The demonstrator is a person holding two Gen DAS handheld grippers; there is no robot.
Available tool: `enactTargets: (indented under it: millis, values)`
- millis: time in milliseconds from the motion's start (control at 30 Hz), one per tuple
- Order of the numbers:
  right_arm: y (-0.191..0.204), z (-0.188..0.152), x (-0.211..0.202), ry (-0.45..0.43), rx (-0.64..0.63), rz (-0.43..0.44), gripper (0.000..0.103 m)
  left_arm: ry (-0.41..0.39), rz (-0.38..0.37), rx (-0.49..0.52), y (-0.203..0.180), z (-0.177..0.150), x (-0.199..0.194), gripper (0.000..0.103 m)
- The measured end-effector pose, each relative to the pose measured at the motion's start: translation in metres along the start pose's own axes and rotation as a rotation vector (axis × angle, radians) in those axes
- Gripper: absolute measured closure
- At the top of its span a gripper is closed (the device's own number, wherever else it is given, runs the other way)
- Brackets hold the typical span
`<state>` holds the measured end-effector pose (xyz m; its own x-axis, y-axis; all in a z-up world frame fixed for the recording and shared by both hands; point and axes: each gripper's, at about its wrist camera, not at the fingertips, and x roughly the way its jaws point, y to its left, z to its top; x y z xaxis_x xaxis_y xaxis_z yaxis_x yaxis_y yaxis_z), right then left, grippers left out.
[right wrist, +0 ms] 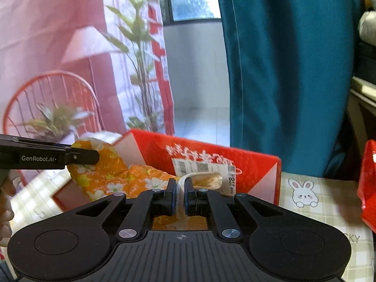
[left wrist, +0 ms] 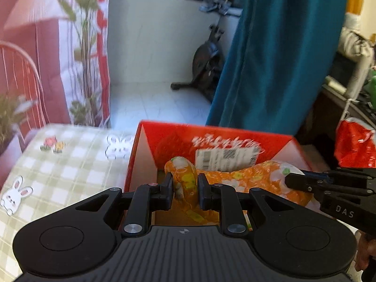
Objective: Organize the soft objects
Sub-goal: 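Lift the orange cloth into the red box and open both grippers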
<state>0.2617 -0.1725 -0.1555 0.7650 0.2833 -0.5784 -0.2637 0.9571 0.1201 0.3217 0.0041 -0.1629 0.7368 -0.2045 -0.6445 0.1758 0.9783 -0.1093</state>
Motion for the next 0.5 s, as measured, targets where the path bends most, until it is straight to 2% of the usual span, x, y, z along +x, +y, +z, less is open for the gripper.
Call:
enactTargets:
  millis: [200, 367, 433, 500]
  values:
    - [-0.01, -0.007, 0.036, 0.084, 0.018, -0.009, 0.096, 0.073, 0.015, 0.048, -0.002, -0.008, 0.02, 0.081]
    - [-0.014, -0.02, 0.049, 0.146, 0.028, -0.026, 0.096, 0.125, -0.007, 0.074, -0.004, -0.017, 0.028, 0.079]
    - [-0.013, -0.025, 0.05, 0.164, 0.014, -0.033, 0.094, 0.141, -0.001, 0.091, -0.006, -0.022, 0.028, 0.075]
    - [-0.011, -0.029, 0.051, 0.187, 0.004, -0.053, 0.091, 0.159, -0.001, 0.101, -0.006, -0.025, 0.027, 0.061]
